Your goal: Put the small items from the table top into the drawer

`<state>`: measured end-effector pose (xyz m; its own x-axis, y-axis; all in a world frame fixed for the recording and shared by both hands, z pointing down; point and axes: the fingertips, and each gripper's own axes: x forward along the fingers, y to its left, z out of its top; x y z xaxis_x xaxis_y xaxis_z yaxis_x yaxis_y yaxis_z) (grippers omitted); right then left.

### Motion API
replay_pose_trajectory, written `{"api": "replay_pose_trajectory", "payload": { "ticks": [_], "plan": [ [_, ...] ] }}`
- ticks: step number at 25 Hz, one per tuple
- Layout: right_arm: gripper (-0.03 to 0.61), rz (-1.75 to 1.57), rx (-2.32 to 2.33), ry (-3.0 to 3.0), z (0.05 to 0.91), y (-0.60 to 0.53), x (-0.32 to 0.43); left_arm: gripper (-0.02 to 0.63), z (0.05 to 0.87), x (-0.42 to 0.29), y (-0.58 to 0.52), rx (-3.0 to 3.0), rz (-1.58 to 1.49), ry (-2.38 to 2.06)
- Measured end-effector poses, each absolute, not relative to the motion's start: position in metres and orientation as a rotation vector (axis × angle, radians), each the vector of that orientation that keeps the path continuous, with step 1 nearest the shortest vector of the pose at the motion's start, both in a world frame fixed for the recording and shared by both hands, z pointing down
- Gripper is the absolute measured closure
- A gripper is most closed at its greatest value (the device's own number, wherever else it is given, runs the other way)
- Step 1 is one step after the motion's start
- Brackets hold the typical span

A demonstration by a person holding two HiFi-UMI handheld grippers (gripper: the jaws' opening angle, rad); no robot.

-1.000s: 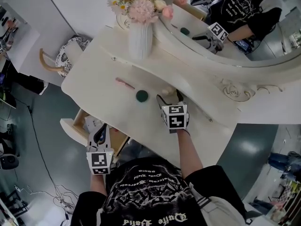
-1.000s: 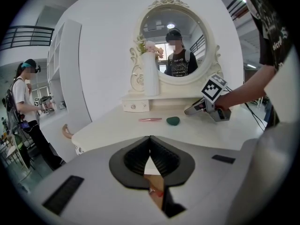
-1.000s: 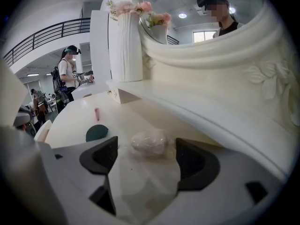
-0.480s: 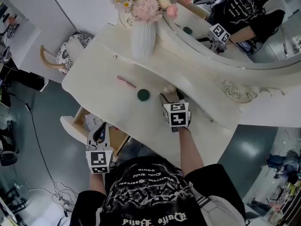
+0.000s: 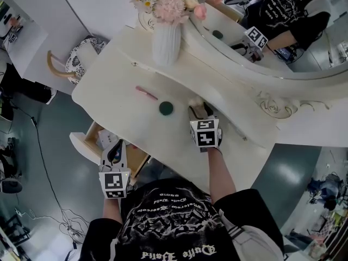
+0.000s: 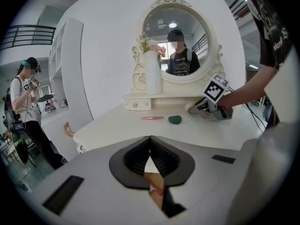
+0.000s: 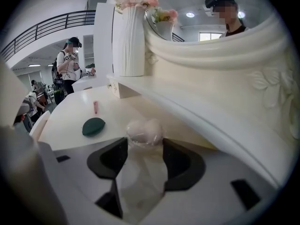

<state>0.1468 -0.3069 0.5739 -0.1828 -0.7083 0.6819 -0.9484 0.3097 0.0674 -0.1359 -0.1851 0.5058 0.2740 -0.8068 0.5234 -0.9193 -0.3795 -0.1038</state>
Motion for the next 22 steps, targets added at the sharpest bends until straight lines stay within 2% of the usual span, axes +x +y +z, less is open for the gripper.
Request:
{"api": "replay_pose_trajectory", "payload": {
  "ticks": [22],
  "plan": [
    [0.339,0.434,1.395,-2.034,0.547,-0.277,0.123,0.598,0.498,-0.137,-0.173,2.307,0.674,-1.652]
  ]
}}
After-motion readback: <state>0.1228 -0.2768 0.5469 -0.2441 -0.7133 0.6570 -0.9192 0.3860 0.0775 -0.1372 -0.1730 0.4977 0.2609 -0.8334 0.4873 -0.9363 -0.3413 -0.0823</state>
